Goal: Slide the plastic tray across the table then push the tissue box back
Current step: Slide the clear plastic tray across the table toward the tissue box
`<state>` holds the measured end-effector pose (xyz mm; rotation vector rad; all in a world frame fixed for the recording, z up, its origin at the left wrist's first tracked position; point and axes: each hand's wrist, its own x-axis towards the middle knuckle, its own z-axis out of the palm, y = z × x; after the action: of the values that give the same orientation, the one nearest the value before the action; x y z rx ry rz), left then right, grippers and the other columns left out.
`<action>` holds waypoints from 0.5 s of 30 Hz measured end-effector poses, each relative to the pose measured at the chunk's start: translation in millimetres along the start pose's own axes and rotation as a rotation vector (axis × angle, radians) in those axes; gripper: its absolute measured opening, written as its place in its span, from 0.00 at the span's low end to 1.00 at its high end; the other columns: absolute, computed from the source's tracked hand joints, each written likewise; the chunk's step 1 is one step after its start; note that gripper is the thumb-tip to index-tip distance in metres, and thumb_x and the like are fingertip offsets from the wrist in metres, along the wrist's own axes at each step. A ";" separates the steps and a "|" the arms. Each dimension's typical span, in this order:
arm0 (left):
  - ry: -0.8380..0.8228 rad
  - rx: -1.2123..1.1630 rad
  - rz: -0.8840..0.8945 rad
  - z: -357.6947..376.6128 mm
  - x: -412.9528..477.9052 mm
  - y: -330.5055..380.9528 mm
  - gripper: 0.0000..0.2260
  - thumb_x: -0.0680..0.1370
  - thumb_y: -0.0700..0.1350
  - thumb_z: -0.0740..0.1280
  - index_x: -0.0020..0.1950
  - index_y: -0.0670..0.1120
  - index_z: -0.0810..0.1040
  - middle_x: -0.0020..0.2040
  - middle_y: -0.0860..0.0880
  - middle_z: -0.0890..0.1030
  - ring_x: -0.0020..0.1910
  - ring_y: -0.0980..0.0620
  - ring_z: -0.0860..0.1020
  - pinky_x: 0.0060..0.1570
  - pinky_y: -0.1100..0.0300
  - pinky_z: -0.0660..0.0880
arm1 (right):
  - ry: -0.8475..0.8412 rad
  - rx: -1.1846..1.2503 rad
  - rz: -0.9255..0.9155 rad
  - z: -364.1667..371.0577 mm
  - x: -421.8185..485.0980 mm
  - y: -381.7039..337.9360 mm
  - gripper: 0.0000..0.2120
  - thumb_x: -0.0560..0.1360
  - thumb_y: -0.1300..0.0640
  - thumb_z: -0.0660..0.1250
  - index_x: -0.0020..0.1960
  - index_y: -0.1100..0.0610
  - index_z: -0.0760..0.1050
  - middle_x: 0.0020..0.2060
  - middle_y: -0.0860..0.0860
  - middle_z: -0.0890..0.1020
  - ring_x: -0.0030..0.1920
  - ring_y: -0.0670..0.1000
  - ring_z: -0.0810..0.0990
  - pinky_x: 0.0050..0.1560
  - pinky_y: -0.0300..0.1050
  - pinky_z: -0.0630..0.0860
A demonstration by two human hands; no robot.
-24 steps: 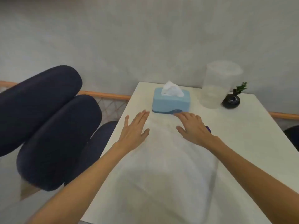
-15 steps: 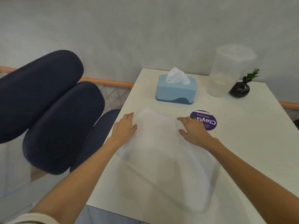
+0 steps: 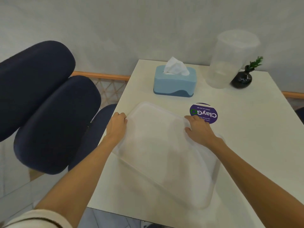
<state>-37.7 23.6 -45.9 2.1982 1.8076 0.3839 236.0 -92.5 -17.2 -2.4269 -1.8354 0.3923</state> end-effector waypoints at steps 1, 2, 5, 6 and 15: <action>0.002 0.024 -0.004 -0.5 0.6 0.7 0.10 0.82 0.40 0.60 0.55 0.37 0.78 0.53 0.38 0.77 0.48 0.39 0.78 0.40 0.51 0.71 | -0.001 0.002 0.014 0.6 -1.9 4.1 0.24 0.76 0.56 0.61 0.72 0.56 0.63 0.65 0.58 0.73 0.63 0.61 0.73 0.63 0.55 0.69; 0.001 0.046 -0.006 -0.2 1.2 0.5 0.09 0.82 0.40 0.60 0.54 0.37 0.78 0.53 0.38 0.78 0.47 0.39 0.78 0.39 0.52 0.70 | -0.003 0.003 0.026 1.3 -3.7 8.9 0.24 0.76 0.56 0.61 0.72 0.55 0.63 0.65 0.57 0.74 0.63 0.61 0.73 0.62 0.55 0.69; 0.010 0.080 -0.023 0.0 0.1 -3.0 0.09 0.82 0.40 0.60 0.54 0.37 0.77 0.53 0.38 0.78 0.46 0.39 0.79 0.40 0.50 0.73 | 0.000 0.002 0.075 -0.5 -9.5 24.4 0.24 0.75 0.57 0.61 0.71 0.55 0.64 0.66 0.56 0.73 0.64 0.61 0.72 0.63 0.56 0.69; 0.018 0.089 -0.034 -0.4 -1.0 -5.0 0.09 0.82 0.40 0.61 0.55 0.37 0.77 0.53 0.38 0.78 0.46 0.39 0.79 0.41 0.49 0.75 | 0.013 0.003 0.108 -1.9 -11.6 29.9 0.24 0.75 0.57 0.61 0.71 0.54 0.65 0.65 0.57 0.73 0.63 0.61 0.72 0.62 0.56 0.69; 0.047 0.045 -0.172 -6.5 -14.5 -24.7 0.09 0.80 0.42 0.64 0.55 0.40 0.80 0.51 0.41 0.82 0.46 0.38 0.81 0.45 0.46 0.78 | 0.129 0.347 0.390 9.0 -33.0 54.3 0.24 0.72 0.70 0.58 0.68 0.65 0.65 0.58 0.67 0.76 0.59 0.66 0.75 0.57 0.52 0.73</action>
<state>-65.2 14.3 -49.5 2.0579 2.0304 0.3641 276.2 -140.3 -32.1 -2.4785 -1.1272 0.5141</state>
